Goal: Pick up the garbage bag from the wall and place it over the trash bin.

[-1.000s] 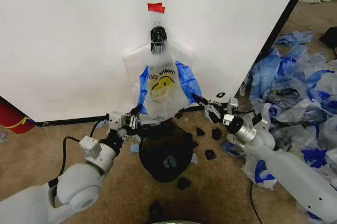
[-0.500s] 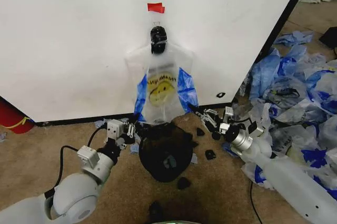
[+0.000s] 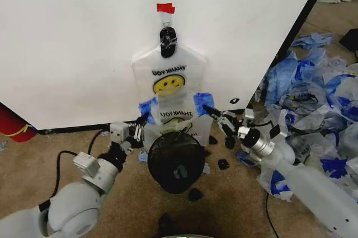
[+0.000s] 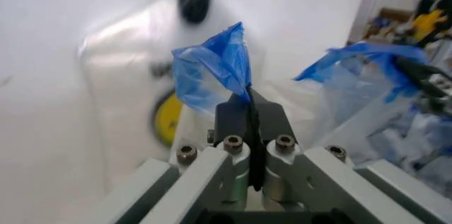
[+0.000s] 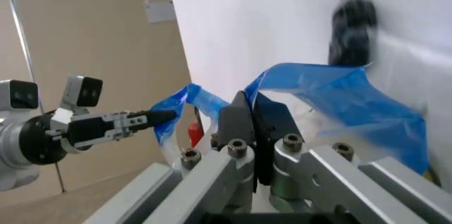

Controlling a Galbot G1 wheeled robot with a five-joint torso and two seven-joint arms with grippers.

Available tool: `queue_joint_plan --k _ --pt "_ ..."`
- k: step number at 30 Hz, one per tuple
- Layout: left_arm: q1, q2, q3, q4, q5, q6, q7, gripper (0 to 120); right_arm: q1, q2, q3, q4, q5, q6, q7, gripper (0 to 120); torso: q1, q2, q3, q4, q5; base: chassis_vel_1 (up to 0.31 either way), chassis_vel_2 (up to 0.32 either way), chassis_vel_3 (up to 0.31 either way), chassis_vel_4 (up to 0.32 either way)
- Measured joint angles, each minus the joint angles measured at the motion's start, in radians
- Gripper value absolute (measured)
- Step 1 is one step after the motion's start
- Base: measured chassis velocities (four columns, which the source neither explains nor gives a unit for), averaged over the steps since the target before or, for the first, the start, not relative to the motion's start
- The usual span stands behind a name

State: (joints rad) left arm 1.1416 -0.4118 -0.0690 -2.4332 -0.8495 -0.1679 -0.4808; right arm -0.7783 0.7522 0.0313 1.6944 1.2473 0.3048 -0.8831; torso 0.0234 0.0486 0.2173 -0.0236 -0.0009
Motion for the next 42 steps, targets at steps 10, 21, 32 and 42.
queue_joint_plan --k 10,21,32,42 --pt "0.003 0.127 -0.129 -0.074 -0.098 0.021 -0.05 0 0.069 -0.104 0.023 0.168 0.106 -0.029 0.041 0 0.0 0.0 0.0 0.0002 -0.0002 0.0 0.0 0.0 0.0" --pt "0.04 0.209 -0.288 -0.071 -0.218 0.066 -0.152 0 0.006 -0.148 0.065 0.273 0.14 -0.04 0.06 0 0.0 0.0 0.0 -0.0002 0.0001 0.0 0.0 0.0 0.0" --pt "0.062 0.248 -0.301 -0.069 -0.249 0.118 -0.229 0 -0.013 -0.127 0.035 0.27 0.136 -0.04 0.081 0 0.0 0.0 0.0 0.0 -0.0002 0.0 0.0 0.0 0.0" --pt "0.102 0.197 -0.246 -0.067 -0.299 0.135 -0.285 0 -0.003 -0.092 -0.046 0.228 0.101 -0.029 0.105 0 0.0 0.0 0.0 0.0 0.0 0.0 0.0 0.0 0.0"
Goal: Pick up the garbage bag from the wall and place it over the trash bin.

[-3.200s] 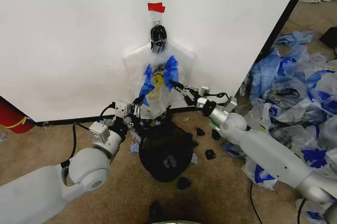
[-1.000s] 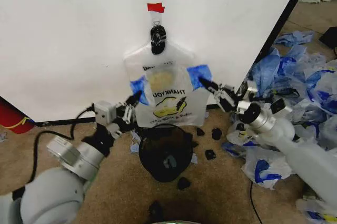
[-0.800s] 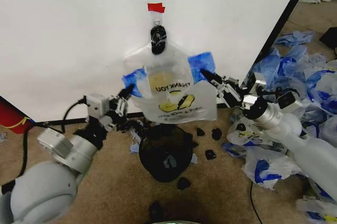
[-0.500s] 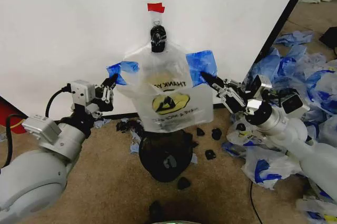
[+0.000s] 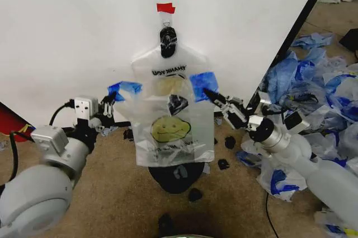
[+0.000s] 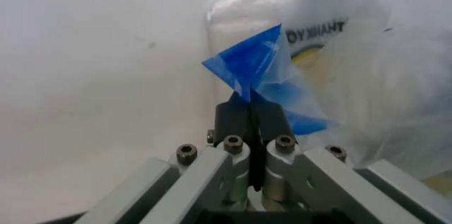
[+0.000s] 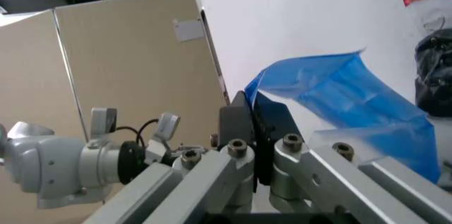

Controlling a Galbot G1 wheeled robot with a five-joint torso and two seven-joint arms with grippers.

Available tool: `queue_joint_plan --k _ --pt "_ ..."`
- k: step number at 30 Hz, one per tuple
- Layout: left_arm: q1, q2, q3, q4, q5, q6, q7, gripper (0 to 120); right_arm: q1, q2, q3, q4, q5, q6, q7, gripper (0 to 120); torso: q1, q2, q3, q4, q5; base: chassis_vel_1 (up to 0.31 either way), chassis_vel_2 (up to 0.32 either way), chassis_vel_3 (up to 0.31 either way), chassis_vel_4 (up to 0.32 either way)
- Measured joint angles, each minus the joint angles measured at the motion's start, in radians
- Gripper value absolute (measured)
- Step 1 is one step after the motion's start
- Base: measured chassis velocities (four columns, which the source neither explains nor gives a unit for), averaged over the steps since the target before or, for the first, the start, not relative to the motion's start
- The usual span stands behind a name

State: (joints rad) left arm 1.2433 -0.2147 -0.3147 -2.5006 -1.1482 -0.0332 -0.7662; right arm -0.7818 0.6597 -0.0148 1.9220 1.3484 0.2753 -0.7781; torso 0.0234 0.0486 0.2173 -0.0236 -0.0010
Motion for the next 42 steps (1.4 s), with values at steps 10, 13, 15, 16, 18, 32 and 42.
queue_joint_plan --k 10,13,15,16,18,32,42 --pt "0.002 -0.089 0.084 0.001 0.032 -0.122 0.166 0 0.022 0.017 -0.031 -0.026 -0.021 0.016 0.034 0 0.0 0.0 0.0 -0.0001 -0.0001 0.0 0.0 0.0 0.0" --pt "0.002 -0.103 0.092 0.001 0.045 -0.133 0.18 0 0.026 0.024 -0.038 -0.031 -0.026 0.018 0.038 0 0.0 0.0 0.0 0.0 -0.0001 0.0 0.0 0.0 0.0" --pt "0.009 -0.128 0.102 0.01 0.07 -0.152 0.202 0 0.032 0.038 -0.053 -0.044 -0.038 0.024 0.047 0 0.0 0.0 0.0 0.0001 0.0002 0.0 0.0 0.0 0.0" --pt "0.012 -0.136 0.104 0.017 0.073 -0.157 0.207 0 0.033 0.043 -0.058 -0.049 -0.044 0.026 0.05 0 0.0 0.0 0.0 0.0 0.0 0.0 0.0 0.0 0.0" --pt "0.013 -0.151 0.114 0.038 0.078 -0.173 0.221 0 0.035 0.055 -0.068 -0.06 -0.055 0.03 0.054 0 0.0 0.0 0.0 -0.0001 -0.0001 0.0 0.0 0.0 0.0" --pt "-0.046 -0.229 0.187 0.169 0.131 -0.207 0.261 0 0.122 0.147 -0.134 -0.172 -0.088 0.061 0.089 0 0.0 0.0 0.0 0.0 0.0 0.0 0.0 0.0 0.0" --pt "-0.065 -0.274 0.23 0.19 0.132 -0.211 0.272 0 0.215 0.152 -0.159 -0.189 -0.054 0.063 0.109 0 0.0 0.0 0.0 0.0002 -0.0001 0.0 0.0 0.0 0.0"
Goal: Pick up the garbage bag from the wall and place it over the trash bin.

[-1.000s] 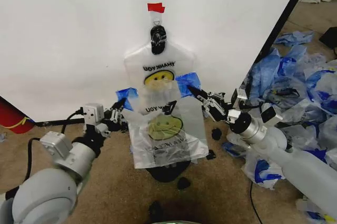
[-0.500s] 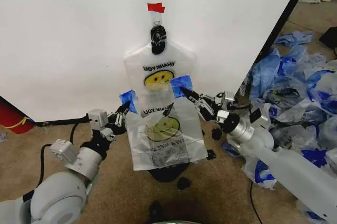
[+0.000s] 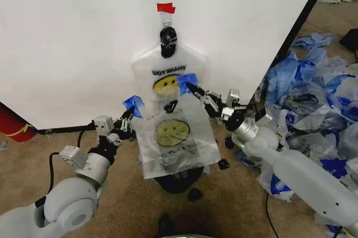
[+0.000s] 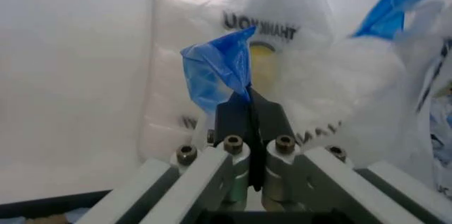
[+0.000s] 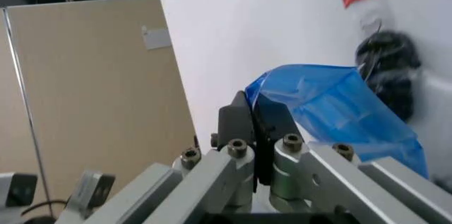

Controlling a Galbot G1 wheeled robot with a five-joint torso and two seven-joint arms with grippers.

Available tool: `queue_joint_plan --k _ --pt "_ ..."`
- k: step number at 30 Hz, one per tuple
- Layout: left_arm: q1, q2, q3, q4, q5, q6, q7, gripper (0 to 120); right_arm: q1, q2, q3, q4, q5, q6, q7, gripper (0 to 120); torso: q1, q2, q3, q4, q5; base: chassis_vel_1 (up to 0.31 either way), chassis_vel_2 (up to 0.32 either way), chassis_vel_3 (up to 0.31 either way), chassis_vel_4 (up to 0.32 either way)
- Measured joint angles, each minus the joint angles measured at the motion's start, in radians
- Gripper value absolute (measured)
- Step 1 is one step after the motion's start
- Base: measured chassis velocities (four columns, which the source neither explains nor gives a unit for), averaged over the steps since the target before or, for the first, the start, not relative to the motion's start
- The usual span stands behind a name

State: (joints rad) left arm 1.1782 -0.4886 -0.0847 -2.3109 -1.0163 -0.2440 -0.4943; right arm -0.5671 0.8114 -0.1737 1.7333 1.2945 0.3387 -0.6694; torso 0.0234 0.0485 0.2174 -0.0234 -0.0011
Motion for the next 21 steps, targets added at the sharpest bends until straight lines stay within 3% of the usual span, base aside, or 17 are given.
queue_joint_plan --k 8,21 --pt "0.0 -0.011 0.027 0.002 0.007 0.0 0.013 0 -0.013 -0.029 0.023 0.014 0.017 -0.008 -0.007 0 0.0 0.0 0.0 -0.0003 0.0001 0.0 0.0 0.0 0.0" --pt "0.023 0.017 -0.039 0.001 0.01 -0.013 0.008 0 -0.024 0.056 -0.038 -0.004 -0.023 -0.008 -0.007 0 0.0 0.0 0.0 -0.0001 0.0 0.0 0.0 0.0 0.0"
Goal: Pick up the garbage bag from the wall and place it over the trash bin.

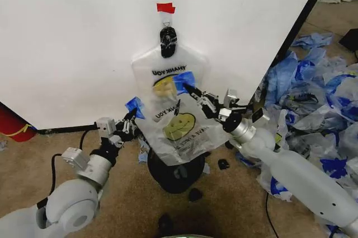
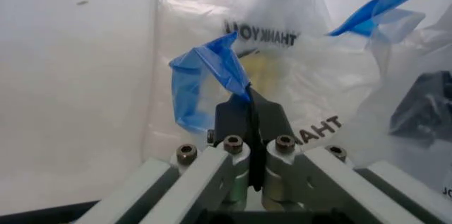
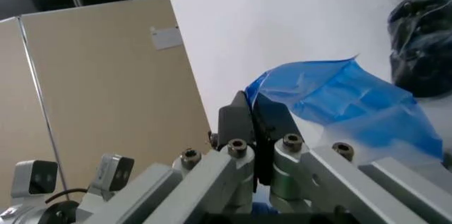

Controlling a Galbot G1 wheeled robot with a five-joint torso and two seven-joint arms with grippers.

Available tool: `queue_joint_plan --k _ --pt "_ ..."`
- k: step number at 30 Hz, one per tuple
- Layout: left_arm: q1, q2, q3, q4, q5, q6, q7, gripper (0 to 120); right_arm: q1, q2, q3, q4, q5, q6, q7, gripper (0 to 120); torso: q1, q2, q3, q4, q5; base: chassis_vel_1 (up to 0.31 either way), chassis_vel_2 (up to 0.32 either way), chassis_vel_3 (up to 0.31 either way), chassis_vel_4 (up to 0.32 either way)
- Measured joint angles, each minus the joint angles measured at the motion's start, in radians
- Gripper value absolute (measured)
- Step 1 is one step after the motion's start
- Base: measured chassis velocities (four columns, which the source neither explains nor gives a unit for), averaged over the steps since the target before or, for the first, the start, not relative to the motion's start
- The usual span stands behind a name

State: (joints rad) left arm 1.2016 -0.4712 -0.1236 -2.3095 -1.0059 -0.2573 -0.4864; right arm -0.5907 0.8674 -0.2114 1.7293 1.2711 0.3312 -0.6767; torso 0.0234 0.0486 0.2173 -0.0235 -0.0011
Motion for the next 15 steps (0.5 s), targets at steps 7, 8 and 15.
queue_joint_plan --k 7,8,15 --pt "0.003 -0.004 -0.01 0.018 0.041 -0.008 -0.005 0 0.008 0.031 -0.035 -0.005 -0.007 0.0 0.003 0 0.0 0.0 0.0 -0.0001 0.0 0.0 0.0 0.0 0.0" --pt "-0.001 -0.007 -0.01 0.027 0.052 -0.008 -0.007 0 0.008 0.038 -0.039 -0.005 -0.007 0.0 0.003 0 0.0 0.0 0.0 0.0 0.0 0.0 0.0 0.0 0.0" --pt "0.002 -0.031 -0.009 0.086 0.135 -0.006 -0.034 0 0.0 0.075 -0.044 -0.017 -0.006 0.0 0.001 0 0.0 0.0 0.0 0.0 -0.0003 0.0 0.0 0.0 0.0"
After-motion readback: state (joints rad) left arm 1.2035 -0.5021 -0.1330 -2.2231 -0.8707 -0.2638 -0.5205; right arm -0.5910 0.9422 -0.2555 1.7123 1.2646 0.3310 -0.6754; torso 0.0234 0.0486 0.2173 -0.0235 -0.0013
